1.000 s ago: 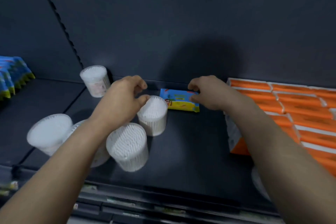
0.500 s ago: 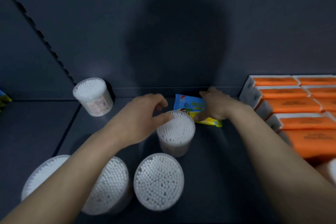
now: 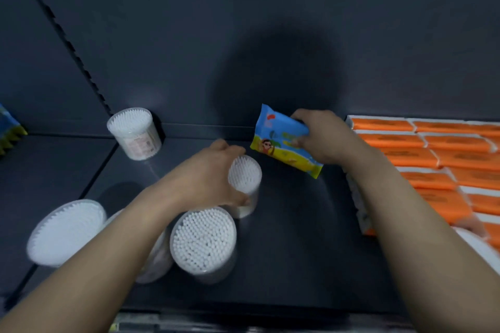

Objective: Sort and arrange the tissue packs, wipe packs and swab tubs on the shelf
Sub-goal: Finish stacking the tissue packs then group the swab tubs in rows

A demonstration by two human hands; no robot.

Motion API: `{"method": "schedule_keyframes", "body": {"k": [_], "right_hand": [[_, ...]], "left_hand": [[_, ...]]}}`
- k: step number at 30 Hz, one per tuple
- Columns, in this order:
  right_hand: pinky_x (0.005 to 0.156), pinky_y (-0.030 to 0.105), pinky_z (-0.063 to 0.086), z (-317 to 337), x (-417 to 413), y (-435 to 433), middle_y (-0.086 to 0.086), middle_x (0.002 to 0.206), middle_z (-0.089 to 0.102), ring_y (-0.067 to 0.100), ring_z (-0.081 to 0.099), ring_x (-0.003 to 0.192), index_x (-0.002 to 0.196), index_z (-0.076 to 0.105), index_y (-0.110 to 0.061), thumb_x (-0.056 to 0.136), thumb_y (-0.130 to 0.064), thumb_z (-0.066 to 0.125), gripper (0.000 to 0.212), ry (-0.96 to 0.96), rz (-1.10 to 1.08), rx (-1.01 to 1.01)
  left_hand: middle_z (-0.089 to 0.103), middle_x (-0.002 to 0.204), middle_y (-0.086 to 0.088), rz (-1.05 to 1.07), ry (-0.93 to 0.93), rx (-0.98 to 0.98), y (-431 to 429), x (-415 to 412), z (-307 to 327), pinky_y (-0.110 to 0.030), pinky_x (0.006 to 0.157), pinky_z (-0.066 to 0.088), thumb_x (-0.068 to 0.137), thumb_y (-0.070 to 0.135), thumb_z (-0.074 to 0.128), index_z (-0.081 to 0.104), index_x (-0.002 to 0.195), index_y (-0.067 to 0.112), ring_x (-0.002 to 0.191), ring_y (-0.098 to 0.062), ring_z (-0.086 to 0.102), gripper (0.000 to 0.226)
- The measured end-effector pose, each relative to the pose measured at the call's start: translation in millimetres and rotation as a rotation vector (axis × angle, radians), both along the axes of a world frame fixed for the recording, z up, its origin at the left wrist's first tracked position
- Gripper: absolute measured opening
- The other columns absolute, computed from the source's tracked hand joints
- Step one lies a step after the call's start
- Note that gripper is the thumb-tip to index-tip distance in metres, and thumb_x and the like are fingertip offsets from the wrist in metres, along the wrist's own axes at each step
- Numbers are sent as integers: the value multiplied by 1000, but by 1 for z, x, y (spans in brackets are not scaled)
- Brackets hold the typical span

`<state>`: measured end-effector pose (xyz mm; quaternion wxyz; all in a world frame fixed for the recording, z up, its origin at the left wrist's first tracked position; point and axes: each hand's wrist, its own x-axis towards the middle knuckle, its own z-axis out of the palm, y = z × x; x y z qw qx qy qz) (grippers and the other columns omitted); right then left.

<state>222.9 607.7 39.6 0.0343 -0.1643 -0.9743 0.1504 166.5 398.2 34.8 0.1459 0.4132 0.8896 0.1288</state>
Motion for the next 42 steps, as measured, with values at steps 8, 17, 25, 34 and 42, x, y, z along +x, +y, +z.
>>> {"method": "schedule_keyframes", "body": {"k": [8,17,25,34,42], "right_hand": [[80,38,50,21,11,-5,7,110,62,27,58,96,118,54,-18,87,-21,60,31,153,77,-58],[80,38,51,27,1,-27,5,110,62,24,58,96,116,55,-19,87,-19,60,30,166,110,-14],[74,36,50,41,-27,-83,3,104,61,23,58,89,114,55,-21,87,-17,58,27,270,47,-23],[75,36,49,43,-42,-148,0,100,63,25,59,89,111,57,-26,85,-17,59,28,263,-93,-41],[77,39,50,47,-37,-172,4,101,65,29,59,92,108,58,-24,82,-14,60,28,272,-111,10]], "left_hand": [[37,128,-2,229,68,23,-16,0,5,-31,98,40,64,39,75,30,142,18,119,-23,44,93],[34,134,1,333,45,160,-42,-16,17,-20,89,30,69,37,76,32,142,20,121,-16,39,87],[34,136,4,299,32,151,-94,-53,20,-25,85,37,66,42,76,32,141,25,117,-17,43,89],[35,136,6,117,-60,50,-149,-93,11,-24,86,37,64,45,75,31,141,27,118,-13,43,90],[27,146,6,0,-152,61,-157,-94,-1,-23,97,31,69,51,73,30,143,24,130,-14,34,90]]}}
